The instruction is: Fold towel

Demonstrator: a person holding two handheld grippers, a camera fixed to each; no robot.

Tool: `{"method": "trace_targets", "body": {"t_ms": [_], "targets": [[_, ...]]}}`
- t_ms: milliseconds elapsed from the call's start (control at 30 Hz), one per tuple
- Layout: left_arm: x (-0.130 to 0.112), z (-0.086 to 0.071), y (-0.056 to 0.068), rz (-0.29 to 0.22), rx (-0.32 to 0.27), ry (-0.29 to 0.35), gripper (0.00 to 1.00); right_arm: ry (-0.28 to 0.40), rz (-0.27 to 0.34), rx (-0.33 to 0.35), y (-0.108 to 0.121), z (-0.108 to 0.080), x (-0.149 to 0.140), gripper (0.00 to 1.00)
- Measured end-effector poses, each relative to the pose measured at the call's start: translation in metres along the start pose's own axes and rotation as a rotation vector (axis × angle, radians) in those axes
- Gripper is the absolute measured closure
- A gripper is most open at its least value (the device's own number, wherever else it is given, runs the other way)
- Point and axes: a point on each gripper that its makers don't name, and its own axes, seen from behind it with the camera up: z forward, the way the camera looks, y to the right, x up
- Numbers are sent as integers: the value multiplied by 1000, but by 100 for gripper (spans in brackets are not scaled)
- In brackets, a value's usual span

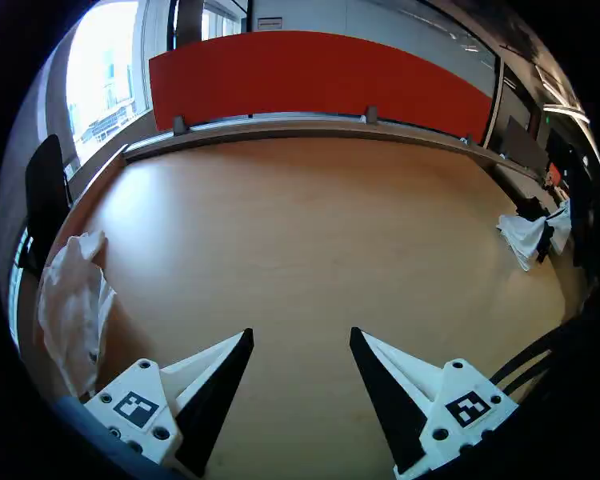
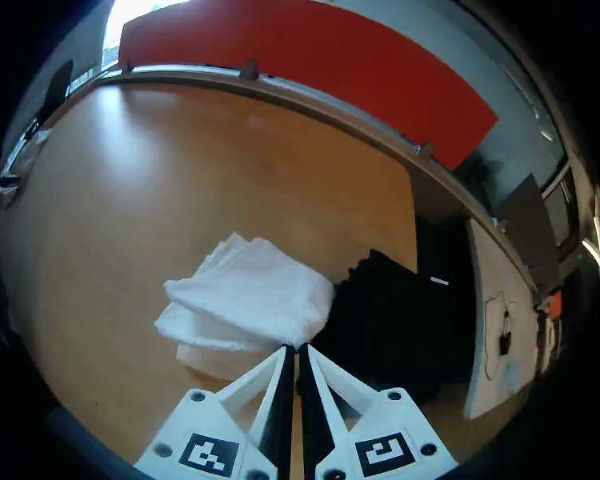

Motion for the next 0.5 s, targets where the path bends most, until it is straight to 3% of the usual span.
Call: {"method": "trace_targets", "body": {"t_ms": [500], "targets": [[1, 1, -2, 7, 5, -2, 11, -86, 37, -18, -3, 8, -34, 95]]}}
